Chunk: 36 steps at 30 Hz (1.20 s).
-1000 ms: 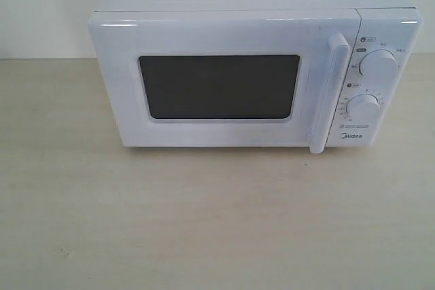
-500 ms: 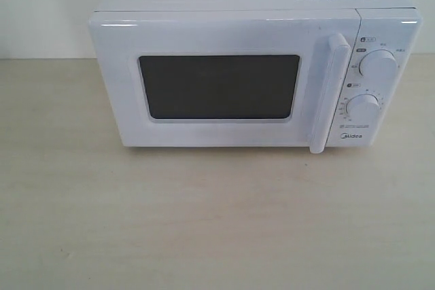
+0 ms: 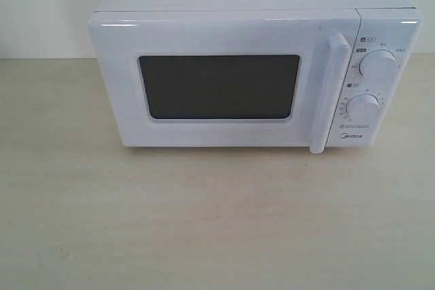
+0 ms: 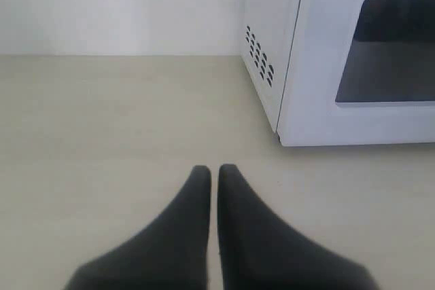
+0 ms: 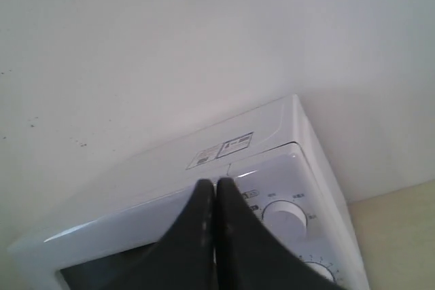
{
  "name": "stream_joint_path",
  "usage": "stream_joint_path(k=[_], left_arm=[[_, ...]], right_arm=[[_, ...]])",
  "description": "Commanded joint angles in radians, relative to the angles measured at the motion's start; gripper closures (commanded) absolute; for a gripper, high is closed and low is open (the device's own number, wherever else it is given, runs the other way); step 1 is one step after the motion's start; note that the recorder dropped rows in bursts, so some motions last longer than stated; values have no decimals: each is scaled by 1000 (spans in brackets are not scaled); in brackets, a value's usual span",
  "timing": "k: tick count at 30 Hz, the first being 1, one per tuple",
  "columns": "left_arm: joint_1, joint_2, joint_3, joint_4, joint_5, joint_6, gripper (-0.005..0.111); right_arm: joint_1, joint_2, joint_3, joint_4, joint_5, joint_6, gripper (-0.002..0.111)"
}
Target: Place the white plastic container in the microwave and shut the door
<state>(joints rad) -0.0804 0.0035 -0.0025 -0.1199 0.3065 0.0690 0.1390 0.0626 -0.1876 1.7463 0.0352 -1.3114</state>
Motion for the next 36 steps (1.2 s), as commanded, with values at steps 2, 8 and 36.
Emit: stream_joint_path(k=[2, 8, 36], left_arm=[[3, -3, 3, -9, 1, -10, 102], [3, -3, 3, -9, 1, -10, 102], [3, -3, 3, -9, 1, -10, 102]], right_arm=[[-8, -6, 5, -65, 48, 38, 108], [-8, -6, 5, -1029, 48, 887, 108], [-8, -63, 188, -1735, 243, 1394, 108]])
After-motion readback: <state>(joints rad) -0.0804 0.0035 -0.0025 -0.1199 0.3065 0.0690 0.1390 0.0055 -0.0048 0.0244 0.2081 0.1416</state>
